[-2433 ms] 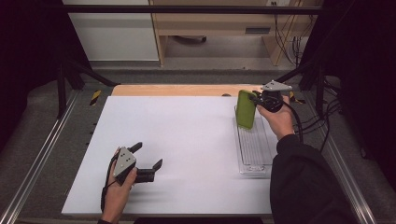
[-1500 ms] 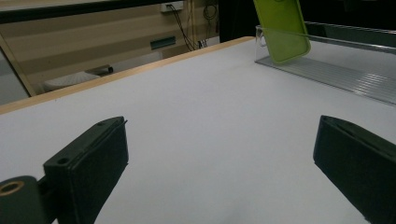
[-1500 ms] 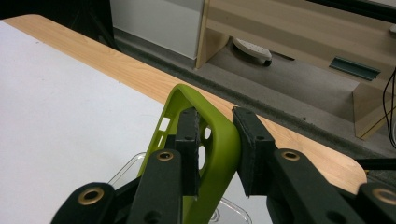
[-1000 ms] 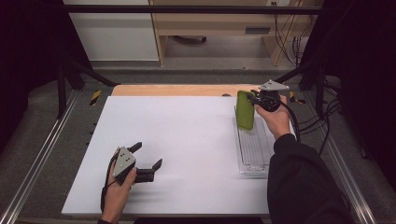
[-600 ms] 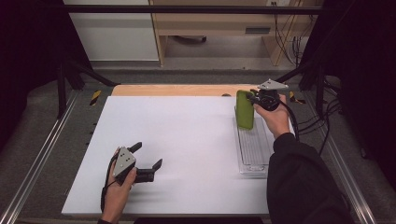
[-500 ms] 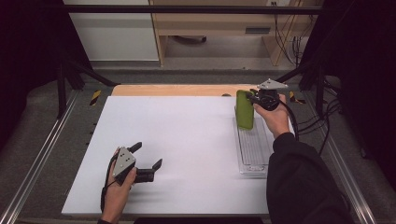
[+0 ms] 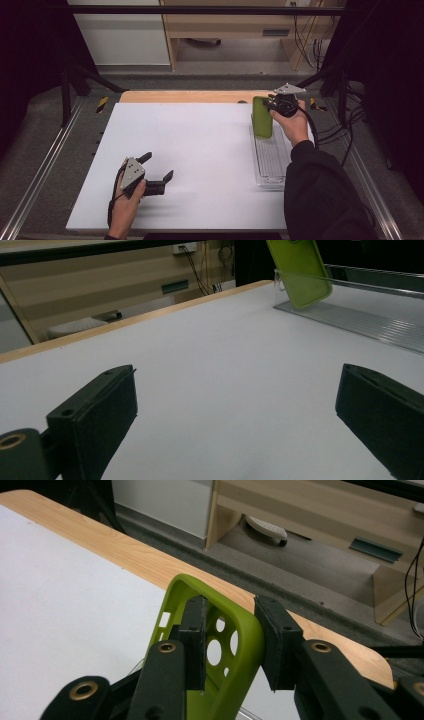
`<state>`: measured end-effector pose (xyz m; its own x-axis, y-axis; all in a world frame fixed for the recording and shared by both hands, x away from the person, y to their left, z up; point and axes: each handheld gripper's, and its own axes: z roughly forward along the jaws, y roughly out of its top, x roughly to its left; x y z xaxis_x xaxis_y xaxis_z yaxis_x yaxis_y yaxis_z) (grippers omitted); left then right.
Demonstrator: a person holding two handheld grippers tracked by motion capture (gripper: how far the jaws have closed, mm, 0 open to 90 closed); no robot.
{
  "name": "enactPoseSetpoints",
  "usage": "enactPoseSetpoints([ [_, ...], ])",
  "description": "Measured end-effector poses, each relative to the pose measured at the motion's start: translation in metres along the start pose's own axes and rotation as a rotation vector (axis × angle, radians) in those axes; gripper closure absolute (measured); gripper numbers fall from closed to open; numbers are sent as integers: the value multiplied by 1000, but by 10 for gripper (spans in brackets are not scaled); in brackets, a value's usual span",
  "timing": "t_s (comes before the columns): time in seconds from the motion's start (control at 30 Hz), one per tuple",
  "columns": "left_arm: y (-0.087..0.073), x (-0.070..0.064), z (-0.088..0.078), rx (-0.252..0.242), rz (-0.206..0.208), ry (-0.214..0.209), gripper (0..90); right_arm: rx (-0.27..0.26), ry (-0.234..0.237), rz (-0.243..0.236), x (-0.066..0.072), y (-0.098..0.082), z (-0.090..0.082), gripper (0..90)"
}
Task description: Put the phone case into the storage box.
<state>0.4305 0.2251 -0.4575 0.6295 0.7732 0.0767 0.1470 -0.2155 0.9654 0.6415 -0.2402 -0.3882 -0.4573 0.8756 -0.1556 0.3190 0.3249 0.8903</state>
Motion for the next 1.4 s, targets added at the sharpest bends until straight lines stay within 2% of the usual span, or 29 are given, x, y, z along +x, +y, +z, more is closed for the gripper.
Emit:
enactPoseSetpoints([
  [1.4,0,0,0,1,0,0,28,20,-24,43,-4,0,5,614],
])
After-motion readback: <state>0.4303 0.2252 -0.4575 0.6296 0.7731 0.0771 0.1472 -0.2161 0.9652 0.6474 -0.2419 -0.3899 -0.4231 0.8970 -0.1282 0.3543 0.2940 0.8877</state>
